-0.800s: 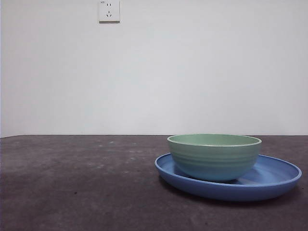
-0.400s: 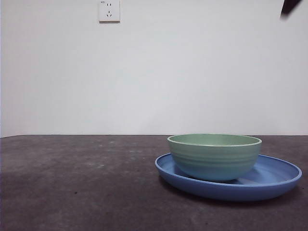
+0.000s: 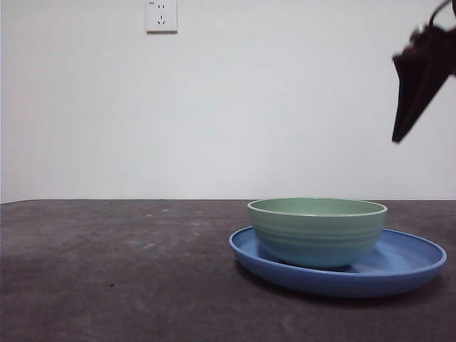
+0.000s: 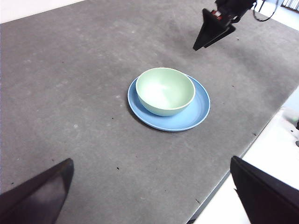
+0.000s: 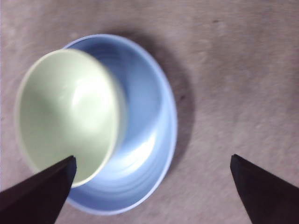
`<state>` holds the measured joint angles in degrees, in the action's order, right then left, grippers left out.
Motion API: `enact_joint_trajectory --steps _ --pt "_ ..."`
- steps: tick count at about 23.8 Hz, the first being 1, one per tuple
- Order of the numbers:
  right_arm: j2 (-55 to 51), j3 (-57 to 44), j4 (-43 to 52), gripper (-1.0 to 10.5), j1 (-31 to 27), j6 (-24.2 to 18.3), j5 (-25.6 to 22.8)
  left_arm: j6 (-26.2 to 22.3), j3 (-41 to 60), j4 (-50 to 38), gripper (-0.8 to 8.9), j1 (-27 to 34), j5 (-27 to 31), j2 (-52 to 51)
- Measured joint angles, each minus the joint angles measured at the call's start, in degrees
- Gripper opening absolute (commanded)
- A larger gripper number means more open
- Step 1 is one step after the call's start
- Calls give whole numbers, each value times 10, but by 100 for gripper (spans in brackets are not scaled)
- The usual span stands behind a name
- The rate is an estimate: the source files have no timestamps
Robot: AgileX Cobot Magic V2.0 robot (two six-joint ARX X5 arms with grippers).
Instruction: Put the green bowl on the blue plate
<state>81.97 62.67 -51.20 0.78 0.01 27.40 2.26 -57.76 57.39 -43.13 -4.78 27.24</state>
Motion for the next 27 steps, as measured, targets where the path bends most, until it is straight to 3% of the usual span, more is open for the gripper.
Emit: enact_joint_trajectory --steps 4,9,18,21,27 --pt "48 0 21 462 -12 -2 21 0 0 0 638 0 0 0" --pt "110 0 38 456 -12 -12 70 0 0 0 638 0 0 0" --pt "189 0 57 256 -5 -19 85 0 0 -2 638 0 0 0" --pt "195 0 58 246 7 -23 85 0 0 -2 638 0 0 0" --pt "202 0 63 118 28 -28 65 0 0 -2 638 0 0 0"
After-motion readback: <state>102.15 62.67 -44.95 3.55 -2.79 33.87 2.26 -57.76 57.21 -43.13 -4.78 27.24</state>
